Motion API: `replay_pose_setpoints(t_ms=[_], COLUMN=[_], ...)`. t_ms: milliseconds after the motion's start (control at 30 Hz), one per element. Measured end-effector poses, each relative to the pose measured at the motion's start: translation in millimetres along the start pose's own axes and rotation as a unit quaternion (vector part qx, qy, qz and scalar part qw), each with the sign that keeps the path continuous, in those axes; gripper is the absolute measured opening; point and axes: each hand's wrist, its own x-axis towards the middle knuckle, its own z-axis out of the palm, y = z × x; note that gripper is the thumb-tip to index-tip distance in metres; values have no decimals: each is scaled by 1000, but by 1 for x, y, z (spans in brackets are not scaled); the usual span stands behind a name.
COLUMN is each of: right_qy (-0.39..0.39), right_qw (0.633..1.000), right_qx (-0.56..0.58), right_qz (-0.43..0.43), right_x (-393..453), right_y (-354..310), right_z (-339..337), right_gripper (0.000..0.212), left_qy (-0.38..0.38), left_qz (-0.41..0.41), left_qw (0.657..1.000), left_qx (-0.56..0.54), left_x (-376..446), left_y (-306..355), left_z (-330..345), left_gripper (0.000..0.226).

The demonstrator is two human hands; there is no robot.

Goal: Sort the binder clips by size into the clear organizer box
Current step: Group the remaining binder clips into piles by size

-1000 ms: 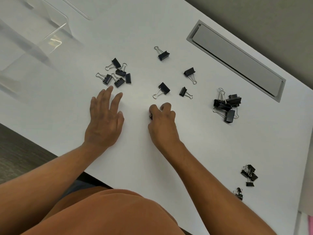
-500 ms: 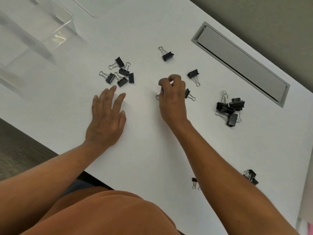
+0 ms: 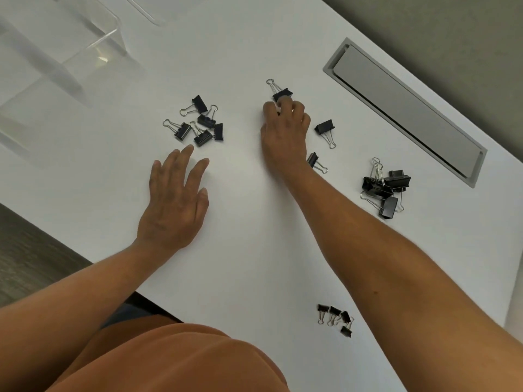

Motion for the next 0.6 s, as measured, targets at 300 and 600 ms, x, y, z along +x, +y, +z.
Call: replay_pose_setpoints(t_ms=[300, 600], right_qy=[-65, -122], right_qw=[967, 912], right_qx=[118, 332], right_qz=[215, 207], right_x=[0, 16], right_y=[34, 45], right_z=[-24, -25], right_gripper=[81, 66], left_qy=[2, 12], left_qz=[11, 16], left_qw=[1000, 999], left_qx=[22, 29], left_x=[-3, -3], left_y=[-2, 0], left_z=[2, 1], left_gripper=[54, 52])
